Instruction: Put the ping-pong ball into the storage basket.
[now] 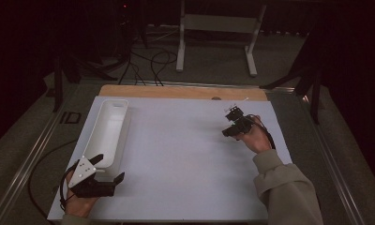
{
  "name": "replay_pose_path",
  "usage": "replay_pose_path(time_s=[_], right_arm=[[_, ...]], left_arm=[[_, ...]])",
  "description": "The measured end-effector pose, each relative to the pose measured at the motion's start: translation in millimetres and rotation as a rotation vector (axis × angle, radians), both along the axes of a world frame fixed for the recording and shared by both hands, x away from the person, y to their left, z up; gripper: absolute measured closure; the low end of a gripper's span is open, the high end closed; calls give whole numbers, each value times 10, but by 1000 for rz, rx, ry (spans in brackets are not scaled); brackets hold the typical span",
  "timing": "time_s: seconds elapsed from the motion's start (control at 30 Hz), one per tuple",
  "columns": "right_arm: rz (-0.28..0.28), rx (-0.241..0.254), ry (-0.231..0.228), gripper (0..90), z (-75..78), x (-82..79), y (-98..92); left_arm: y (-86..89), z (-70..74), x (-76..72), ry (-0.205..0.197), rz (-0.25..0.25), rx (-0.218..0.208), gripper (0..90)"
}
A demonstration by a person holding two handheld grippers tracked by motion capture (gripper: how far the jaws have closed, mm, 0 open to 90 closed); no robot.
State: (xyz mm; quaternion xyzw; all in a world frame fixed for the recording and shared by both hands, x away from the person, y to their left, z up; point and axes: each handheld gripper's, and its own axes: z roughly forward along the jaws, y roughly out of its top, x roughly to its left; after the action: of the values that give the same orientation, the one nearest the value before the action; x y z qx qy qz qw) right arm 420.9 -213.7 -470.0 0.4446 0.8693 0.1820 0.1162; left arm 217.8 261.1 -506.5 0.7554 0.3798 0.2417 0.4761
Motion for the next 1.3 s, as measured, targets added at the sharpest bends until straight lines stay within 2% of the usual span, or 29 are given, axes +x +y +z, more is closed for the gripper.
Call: replay_pose_path(time_s=[0.33, 0.6, 0.9, 1.3], right_arm=[[25, 0, -11, 511, 66, -35, 33], [74, 1, -31, 511, 195, -89, 161], [111, -4, -46, 511, 263, -126, 238], [137, -7, -61, 511, 345, -168, 333]], left_arm=[[0, 0, 0, 1, -1, 1, 5], [1, 1, -1, 1, -1, 1, 5], [-1, 0, 0, 0, -2, 0, 5], [-1, 0, 0, 1, -2, 2, 5]])
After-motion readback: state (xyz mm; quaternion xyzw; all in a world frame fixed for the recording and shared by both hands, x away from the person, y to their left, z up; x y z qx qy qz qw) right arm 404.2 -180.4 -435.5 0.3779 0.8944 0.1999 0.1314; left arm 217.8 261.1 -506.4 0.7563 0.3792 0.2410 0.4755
